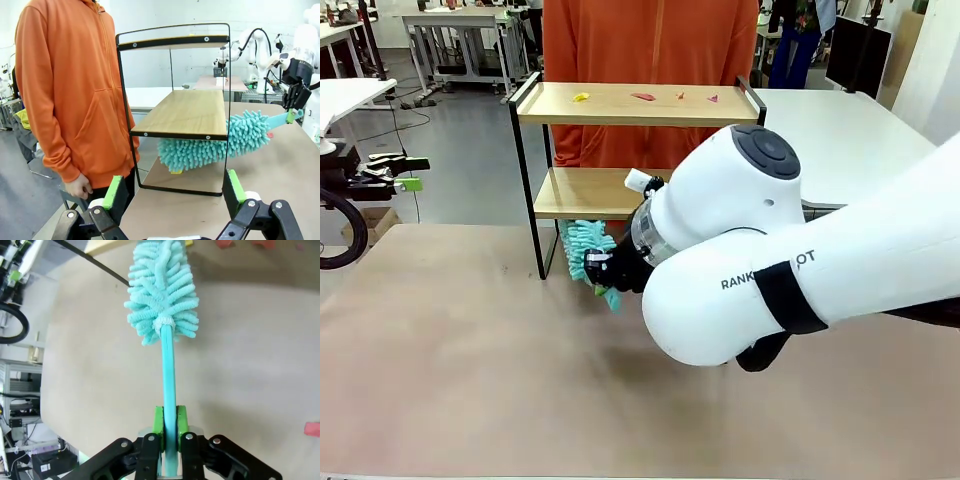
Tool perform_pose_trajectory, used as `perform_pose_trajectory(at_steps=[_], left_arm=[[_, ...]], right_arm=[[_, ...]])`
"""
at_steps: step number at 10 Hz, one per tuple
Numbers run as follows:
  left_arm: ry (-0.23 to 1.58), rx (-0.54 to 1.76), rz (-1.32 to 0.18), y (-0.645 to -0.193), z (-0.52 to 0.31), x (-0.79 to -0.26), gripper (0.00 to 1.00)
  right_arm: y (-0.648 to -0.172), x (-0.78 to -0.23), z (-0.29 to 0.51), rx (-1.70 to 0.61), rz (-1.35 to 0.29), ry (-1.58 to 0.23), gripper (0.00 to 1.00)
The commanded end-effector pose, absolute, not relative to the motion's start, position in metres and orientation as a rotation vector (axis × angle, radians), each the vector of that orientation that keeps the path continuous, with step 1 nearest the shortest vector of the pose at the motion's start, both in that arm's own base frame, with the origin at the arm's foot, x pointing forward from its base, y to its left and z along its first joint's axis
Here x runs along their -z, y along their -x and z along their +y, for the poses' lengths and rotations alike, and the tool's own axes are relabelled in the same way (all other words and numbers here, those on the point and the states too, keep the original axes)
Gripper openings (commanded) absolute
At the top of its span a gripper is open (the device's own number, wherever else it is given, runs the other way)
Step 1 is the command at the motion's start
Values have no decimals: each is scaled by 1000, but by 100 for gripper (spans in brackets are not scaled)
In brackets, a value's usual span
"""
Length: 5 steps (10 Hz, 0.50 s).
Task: Clean the shelf.
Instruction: Clean the specific section of the Shelf indicated by the human with the Duster.
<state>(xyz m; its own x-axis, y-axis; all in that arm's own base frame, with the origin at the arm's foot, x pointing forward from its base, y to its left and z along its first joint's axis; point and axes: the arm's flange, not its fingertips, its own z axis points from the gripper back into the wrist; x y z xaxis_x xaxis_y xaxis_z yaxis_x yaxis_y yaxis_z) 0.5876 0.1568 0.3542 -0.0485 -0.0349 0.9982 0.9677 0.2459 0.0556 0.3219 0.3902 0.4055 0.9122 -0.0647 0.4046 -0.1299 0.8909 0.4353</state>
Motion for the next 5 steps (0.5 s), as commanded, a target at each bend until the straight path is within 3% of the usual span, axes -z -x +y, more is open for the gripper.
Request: perform_pose_trajectory(at_steps=[1,5], left_arm=[[965,1076,-1345,-586,156,-357,100],[965,1076,-1345,-586,156,-357,100]], right_arm=[[-331,-404,437,20,-476,-458,13],[-352,-392,472,60,-478,-443,13]])
